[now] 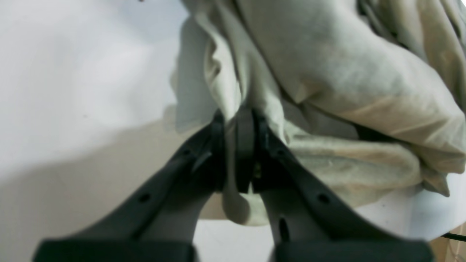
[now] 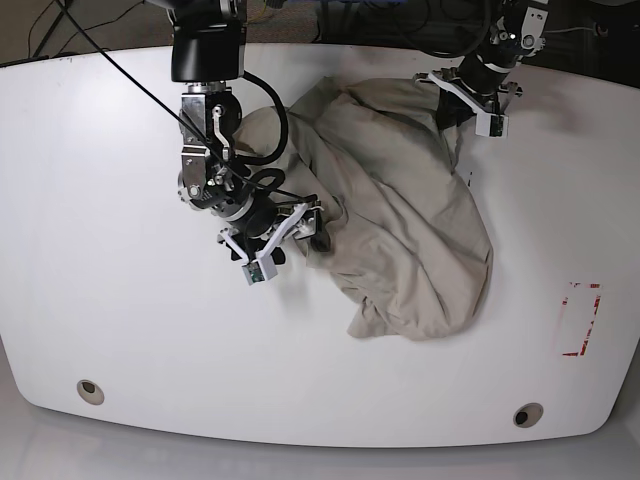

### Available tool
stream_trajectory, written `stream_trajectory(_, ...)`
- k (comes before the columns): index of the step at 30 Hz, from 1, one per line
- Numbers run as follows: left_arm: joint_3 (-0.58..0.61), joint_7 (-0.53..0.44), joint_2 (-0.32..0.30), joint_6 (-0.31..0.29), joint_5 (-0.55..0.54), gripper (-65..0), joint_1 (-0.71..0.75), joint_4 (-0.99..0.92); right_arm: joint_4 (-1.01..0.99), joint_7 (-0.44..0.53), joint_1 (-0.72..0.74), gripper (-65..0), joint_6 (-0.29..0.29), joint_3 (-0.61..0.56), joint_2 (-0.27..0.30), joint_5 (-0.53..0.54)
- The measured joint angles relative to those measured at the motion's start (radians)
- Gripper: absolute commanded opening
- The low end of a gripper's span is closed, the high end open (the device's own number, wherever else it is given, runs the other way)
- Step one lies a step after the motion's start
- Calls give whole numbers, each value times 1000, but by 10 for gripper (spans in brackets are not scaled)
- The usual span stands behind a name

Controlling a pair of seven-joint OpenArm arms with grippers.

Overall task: Layout the t-shirt on the table in an organized manner, then fold the t-shirt properly
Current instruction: 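Grasp the shirt edges with both grippers, right gripper pulling fabric outward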

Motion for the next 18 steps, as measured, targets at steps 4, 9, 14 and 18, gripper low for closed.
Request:
stream_trajectory(4,1,0,-1,0,0,-649,0,0,-37,1,23,-168,16,1,-3,0)
stream_trajectory(9,1,0,0,0,0,-649,0,0,-51,8,40,-168,17,2,-19,0)
stream_trajectory(14,2,0,-1,0,0,-649,0,0,-77,10,63,-168,21,2,-27,0)
stream_trajectory(18,2,0,0,0,0,-649,0,0,-109,10,84,-197,20,2,-27,1)
